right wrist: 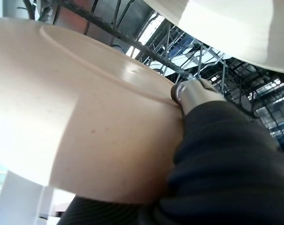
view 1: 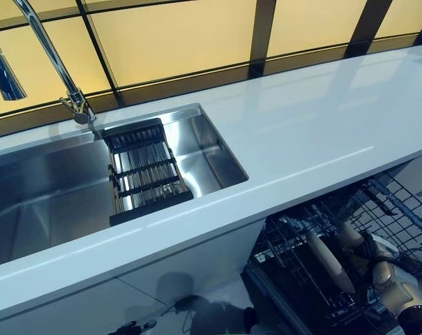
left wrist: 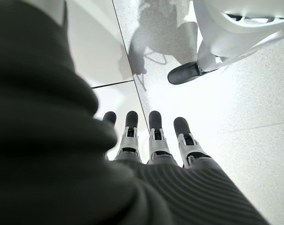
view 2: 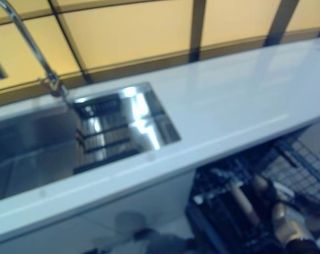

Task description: Take plates into dishwasher

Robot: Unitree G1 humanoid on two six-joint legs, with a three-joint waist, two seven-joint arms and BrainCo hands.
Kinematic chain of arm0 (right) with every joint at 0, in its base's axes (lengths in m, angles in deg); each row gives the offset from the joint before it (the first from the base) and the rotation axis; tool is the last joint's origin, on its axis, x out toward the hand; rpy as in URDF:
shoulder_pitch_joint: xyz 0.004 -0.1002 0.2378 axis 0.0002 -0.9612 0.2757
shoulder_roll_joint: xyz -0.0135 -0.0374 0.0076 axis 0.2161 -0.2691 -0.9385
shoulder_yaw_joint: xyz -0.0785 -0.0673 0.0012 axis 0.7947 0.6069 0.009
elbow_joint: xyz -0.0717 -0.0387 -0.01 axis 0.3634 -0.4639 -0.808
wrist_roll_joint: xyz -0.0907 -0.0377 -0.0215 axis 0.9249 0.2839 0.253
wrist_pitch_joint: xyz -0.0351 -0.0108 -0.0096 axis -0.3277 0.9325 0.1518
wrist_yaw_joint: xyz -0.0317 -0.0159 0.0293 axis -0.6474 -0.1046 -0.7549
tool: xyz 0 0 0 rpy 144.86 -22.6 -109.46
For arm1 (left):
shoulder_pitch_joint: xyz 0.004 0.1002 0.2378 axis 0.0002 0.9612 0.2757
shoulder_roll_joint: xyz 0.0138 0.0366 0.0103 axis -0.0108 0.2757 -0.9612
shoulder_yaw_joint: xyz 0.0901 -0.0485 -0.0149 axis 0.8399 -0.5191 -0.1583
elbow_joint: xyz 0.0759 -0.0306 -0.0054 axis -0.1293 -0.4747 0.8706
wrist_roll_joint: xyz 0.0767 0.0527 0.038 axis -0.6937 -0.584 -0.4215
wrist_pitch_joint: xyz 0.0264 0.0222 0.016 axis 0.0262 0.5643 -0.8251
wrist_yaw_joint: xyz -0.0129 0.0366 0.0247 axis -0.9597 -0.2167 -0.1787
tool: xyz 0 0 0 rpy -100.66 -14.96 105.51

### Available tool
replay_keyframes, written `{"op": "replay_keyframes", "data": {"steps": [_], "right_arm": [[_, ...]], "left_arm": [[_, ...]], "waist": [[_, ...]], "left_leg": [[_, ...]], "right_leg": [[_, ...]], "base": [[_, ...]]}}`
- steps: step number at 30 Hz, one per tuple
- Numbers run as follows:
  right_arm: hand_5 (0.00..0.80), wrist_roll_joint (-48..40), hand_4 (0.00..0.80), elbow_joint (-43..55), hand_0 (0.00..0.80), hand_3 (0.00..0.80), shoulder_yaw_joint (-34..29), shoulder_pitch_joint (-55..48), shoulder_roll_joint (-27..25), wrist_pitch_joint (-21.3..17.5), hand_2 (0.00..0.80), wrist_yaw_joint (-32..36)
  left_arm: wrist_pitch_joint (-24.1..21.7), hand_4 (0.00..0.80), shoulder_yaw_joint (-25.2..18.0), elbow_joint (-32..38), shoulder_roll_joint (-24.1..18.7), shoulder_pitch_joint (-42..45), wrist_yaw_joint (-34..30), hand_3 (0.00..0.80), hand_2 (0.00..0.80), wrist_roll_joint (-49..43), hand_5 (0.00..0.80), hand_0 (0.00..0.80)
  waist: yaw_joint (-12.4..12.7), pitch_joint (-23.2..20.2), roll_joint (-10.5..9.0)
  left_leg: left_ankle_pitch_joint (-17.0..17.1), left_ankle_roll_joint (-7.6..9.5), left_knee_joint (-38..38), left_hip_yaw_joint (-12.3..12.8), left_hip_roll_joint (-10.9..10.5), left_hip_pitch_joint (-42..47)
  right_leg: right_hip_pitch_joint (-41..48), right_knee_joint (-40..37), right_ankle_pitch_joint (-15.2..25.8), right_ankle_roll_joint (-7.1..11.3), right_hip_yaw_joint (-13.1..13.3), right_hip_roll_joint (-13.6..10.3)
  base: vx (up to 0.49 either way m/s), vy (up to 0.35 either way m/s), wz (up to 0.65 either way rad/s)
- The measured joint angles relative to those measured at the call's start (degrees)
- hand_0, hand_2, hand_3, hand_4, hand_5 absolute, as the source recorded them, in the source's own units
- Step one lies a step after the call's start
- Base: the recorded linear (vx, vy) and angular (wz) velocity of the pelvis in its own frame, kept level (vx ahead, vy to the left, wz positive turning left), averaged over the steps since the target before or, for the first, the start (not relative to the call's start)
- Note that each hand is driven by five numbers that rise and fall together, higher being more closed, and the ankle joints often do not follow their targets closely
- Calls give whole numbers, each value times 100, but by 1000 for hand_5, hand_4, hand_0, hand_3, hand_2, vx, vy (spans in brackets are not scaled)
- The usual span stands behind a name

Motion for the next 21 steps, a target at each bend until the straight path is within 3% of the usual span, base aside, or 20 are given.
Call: {"op": "replay_keyframes", "data": {"steps": [8, 17, 21], "right_arm": [[800, 0, 800, -922, 800, 800, 121, 280, 41, -143, 800, -70], [800, -2, 800, -1541, 800, 800, 224, 598, 141, -235, 800, -138], [800, 1, 800, -1727, 800, 800, 246, 731, 155, -240, 800, -185]], "left_arm": [[1, 0, 54, 52, -1, -65, 2, 0, 0, 0, 0, 0], [-6, 0, 102, 44, -31, -83, -6, 0, 0, 0, 0, 0], [-9, 0, 205, 44, -97, -112, -20, 0, 0, 13, 0, 0]], "waist": [[296, -49, 95], [315, -55, 124], [314, -76, 223]], "left_leg": [[9, 11, 18, -59, -5, -24], [16, 20, 20, -199, -26, -32], [28, 37, 20, -266, -44, -98]], "right_leg": [[6, 0, -7, -2, -52, -8], [63, -1, -26, 7, -124, -44], [37, -1, -32, 13, -187, -82]], "base": [[-11, -17, 3], [-19, -43, 6], [-46, 6, 8]]}}
